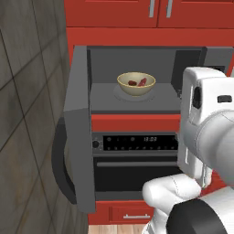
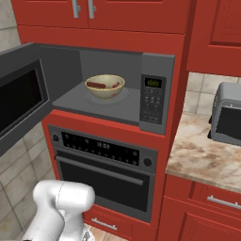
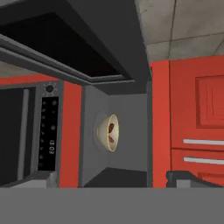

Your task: Place the bowl containing the hot dog and steak in the microwave. Close the microwave door and press the start button to microwave the meal.

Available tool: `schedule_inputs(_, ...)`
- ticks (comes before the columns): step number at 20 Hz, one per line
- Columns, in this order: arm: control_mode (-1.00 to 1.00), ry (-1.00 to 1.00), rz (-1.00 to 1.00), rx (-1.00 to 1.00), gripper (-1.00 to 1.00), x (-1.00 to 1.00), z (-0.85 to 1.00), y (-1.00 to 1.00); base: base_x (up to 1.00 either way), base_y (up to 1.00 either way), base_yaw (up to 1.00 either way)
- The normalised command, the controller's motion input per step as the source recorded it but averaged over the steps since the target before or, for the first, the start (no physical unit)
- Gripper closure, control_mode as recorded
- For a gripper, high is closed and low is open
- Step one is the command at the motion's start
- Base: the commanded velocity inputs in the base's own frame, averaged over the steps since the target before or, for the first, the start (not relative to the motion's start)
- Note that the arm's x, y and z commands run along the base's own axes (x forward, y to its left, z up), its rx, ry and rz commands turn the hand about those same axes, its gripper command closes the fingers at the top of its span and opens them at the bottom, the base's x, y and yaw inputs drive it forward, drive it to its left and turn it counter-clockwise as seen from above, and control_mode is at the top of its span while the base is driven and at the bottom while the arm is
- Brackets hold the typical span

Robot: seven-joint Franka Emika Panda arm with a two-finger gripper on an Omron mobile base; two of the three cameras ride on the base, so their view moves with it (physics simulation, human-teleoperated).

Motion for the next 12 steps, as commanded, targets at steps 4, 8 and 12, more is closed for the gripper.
schedule_inputs(4, -1.0, -0.01, 0.03, -0.15, -1.0, -0.3, -0.32, 0.36, 0.0, 0.0, 0.0)
schedule_inputs(8, -1.0, 0.0, 0.05, -0.17, -1.0, -0.42, -0.08, 0.43, 0.0, 0.0, 0.0)
schedule_inputs(12, -1.0, 0.0, 0.02, -0.21, -1.0, -0.51, 0.0, 0.56, 0.0, 0.0, 0.0)
